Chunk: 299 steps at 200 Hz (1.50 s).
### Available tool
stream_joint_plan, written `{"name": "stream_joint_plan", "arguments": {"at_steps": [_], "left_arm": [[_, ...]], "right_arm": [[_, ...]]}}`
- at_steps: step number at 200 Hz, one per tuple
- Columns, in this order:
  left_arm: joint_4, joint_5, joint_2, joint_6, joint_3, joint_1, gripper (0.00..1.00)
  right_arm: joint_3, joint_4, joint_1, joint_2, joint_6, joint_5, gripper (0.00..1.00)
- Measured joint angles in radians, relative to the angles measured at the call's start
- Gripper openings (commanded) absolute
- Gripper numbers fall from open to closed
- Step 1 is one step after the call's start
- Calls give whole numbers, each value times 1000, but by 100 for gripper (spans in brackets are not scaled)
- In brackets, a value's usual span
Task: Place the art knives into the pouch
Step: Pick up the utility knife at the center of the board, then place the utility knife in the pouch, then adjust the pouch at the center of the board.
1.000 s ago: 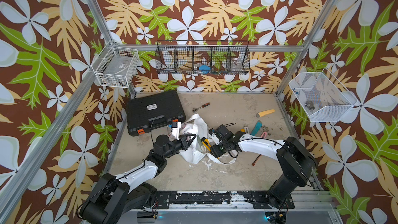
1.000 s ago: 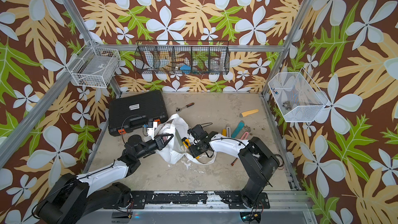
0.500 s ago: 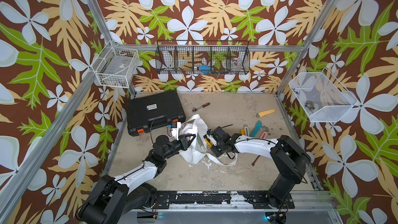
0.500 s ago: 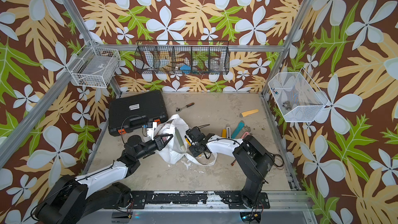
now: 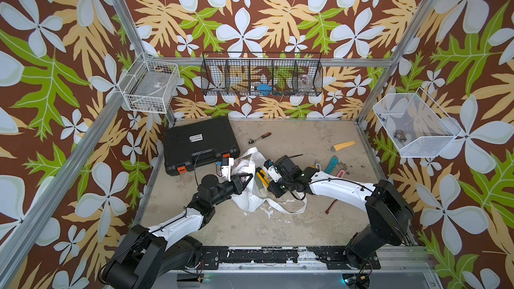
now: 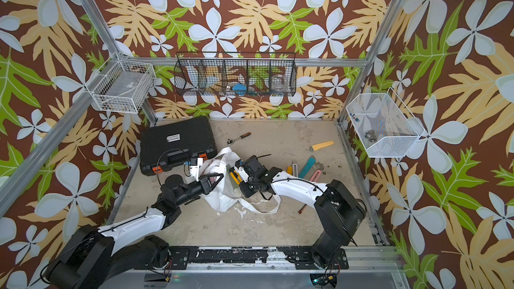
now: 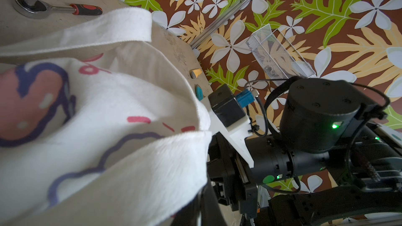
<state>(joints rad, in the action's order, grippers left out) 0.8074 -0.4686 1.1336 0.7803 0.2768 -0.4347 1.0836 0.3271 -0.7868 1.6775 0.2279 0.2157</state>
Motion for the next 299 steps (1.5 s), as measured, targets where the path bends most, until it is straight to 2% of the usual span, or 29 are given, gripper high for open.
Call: {"name": "stream_joint_plan", "arguments": {"at_steps": [35,54,61,83,89,108,135,174,219,267,290,299], "left_arm": [[5,1,-15,3,-8,0,0],[4,15,-31,4,-9,0,0],[4,16,-38,4,-9,0,0],[2,23,-47,4,-9,0,0],[0,25,-45,4,-9,0,0],[-2,34,-38,4,-9,0,0],[-2,43,-25,5,-9,0,0],[2,53,-12,7,-16,0,0],[11,53,-2,15,-23,0,0],[12,53,-10,26,-23,0,0],[11,53,-23,26,-23,0,0],[11,53,-26,26,-23,0,0]], "right_arm": [[154,10,0,144,1,85,12],[231,5,2,214,3,133,21],[245,-6,4,231,5,156,30],[257,-53,25,262,19,254,66],[256,-65,30,266,19,274,71],[229,-107,48,253,19,320,78],[129,-125,65,158,18,324,80],[10,-135,81,39,7,222,77],[77,-140,112,166,11,143,77],[174,-177,147,298,8,146,73],[155,-212,161,319,21,174,65],[137,-242,170,321,28,200,59]]}}
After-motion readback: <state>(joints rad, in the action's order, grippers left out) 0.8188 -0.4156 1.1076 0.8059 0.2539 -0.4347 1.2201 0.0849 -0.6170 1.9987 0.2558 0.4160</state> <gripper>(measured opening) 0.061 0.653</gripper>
